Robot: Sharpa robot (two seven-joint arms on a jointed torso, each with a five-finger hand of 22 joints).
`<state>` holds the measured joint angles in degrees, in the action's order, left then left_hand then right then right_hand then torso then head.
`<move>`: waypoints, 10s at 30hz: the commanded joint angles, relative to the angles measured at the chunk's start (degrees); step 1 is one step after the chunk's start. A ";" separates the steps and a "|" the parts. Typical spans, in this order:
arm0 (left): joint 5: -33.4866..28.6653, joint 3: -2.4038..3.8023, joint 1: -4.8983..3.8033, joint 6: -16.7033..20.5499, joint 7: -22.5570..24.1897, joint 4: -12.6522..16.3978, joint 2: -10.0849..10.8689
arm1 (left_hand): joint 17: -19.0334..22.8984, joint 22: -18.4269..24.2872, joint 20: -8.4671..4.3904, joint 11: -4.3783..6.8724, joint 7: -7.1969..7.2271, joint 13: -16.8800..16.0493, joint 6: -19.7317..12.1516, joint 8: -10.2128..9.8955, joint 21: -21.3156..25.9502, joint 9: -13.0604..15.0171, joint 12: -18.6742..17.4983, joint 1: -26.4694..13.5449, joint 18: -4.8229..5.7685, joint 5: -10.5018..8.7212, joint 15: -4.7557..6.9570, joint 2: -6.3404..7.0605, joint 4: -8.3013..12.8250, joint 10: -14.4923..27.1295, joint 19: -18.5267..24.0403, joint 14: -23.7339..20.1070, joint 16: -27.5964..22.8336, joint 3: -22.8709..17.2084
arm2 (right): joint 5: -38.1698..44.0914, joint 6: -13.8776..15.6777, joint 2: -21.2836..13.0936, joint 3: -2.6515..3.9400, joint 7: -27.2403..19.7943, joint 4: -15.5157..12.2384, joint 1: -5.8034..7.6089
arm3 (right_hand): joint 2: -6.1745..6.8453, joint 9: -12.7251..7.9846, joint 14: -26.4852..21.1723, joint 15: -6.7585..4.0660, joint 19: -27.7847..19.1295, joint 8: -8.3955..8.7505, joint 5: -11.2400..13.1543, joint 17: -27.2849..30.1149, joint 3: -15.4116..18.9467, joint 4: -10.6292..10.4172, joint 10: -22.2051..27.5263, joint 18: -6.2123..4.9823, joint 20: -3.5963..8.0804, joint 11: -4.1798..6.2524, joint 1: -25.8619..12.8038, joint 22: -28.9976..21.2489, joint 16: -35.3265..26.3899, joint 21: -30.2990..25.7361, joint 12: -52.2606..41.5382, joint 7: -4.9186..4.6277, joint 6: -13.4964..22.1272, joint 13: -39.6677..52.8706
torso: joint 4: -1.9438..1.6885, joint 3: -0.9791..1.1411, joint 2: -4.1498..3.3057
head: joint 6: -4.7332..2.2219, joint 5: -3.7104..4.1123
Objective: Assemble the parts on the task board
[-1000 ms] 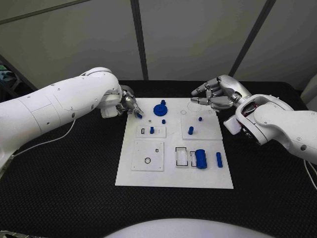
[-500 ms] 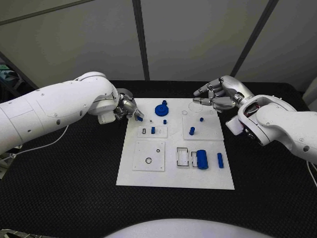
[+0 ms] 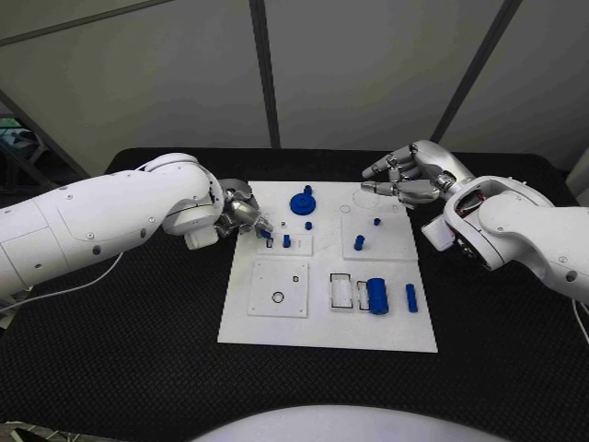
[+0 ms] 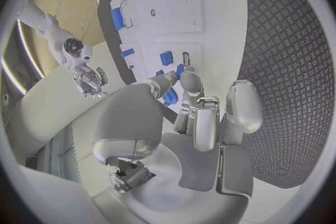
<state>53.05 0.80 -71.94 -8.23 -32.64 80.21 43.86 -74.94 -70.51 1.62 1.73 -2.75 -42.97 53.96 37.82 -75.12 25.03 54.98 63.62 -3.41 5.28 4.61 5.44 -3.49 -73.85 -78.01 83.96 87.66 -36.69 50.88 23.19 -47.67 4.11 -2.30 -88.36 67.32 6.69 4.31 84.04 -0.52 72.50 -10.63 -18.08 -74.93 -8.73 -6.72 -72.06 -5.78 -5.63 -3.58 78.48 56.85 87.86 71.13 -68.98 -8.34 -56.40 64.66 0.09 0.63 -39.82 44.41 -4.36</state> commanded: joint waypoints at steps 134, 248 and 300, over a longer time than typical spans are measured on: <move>31.91 -3.84 2.48 22.12 33.22 -5.78 -9.03 | 35.27 24.88 4.95 -6.43 -4.09 32.32 -0.34 -16.57 31.13 -21.34 -24.89 15.60 -7.02 0.38 -5.23 7.44 2.54 19.34 16.72 -14.83 -29.42 12.50 | 1.98 -0.82 0.45 0.03 -0.42 1.04 0.05 | -0.37 -0.15 4.34 -0.25 -1.98 -0.41 -0.43 -8.94 -0.03 -0.61 2.30 -1.39 0.21 0.16 -0.23 -3.37 -1.65 -2.49 2.44 -0.01 0.68 -2.53 | 0.11 0.05 -0.09 | -0.84 2.28; 28.15 4.16 6.49 14.00 30.48 -3.54 -1.87 | 17.03 10.33 3.93 -5.20 -4.47 38.26 7.17 -23.57 17.27 -21.14 -29.78 13.94 -4.93 -0.07 -4.05 4.51 6.10 10.76 9.38 -3.31 -11.12 5.70 | 2.50 -1.17 0.46 0.03 -0.32 1.20 0.05 | -0.49 -0.08 4.31 -0.30 -1.94 -0.71 -0.52 -8.82 -0.21 -0.64 1.97 -1.38 0.24 0.24 -0.07 -3.39 -1.78 -2.62 2.22 0.08 0.37 -2.27 | 0.03 0.04 -0.03 | -1.08 1.68; 28.13 3.53 6.76 11.70 30.19 -6.24 -4.38 | 17.25 9.86 3.96 -5.14 -4.42 38.36 7.49 -23.92 16.94 -21.11 -30.10 14.01 -4.87 -0.05 -4.03 4.51 6.36 10.34 9.25 -3.46 -11.13 5.70 | 2.52 -1.27 0.64 0.03 -0.30 1.30 0.05 | -0.49 -0.08 4.31 -0.30 -1.94 -0.71 -0.52 -8.82 -0.21 -0.64 1.97 -1.38 0.24 0.24 -0.07 -3.39 -1.78 -2.62 2.22 0.08 0.37 -2.27 | -0.02 0.08 -0.01 | -0.77 1.95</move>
<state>81.33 4.35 -65.12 4.42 -2.49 73.91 39.63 -57.69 -60.61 5.44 -3.49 -7.15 -4.64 61.03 14.26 -57.82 3.84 25.18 77.96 -11.39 5.47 0.72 10.09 2.45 -63.10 -68.37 80.47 76.55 -31.05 53.31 22.25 -47.07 4.11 -2.27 -87.02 67.30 6.47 4.24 84.04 -0.52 70.96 -11.09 -18.29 -74.91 -8.74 -7.34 -70.01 -6.68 -5.52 -3.38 78.26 53.55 86.34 68.90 -66.89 -8.37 -56.03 62.31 0.08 0.70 -39.84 43.67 -2.44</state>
